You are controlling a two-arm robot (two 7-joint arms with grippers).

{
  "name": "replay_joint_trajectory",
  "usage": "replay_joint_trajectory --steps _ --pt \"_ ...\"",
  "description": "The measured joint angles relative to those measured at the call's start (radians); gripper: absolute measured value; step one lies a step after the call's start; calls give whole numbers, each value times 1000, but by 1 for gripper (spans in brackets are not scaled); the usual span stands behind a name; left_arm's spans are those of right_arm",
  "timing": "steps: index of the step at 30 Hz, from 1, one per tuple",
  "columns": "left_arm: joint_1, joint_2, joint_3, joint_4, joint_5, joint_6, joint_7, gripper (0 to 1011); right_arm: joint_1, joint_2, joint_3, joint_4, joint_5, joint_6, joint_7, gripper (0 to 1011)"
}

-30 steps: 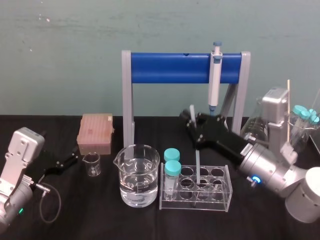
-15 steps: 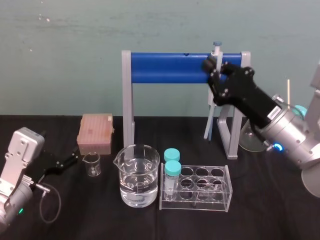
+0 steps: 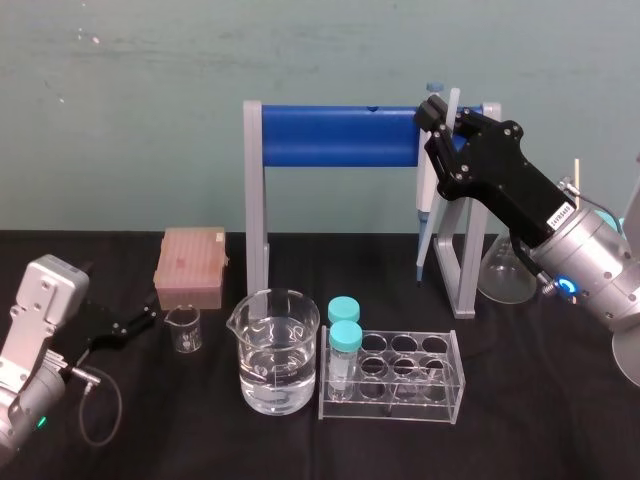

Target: Pick up the stirring rod with one hand, then place it down.

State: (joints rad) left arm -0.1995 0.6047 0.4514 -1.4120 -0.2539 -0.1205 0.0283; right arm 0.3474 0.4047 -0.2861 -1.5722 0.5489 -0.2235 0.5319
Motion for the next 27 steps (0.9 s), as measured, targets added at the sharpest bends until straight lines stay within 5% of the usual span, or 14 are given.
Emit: replay_joint_trajectory --steps 27 --pt "0 0 0 0 0 0 0 1000 -13 6 1 -4 -3 12 -2 67"
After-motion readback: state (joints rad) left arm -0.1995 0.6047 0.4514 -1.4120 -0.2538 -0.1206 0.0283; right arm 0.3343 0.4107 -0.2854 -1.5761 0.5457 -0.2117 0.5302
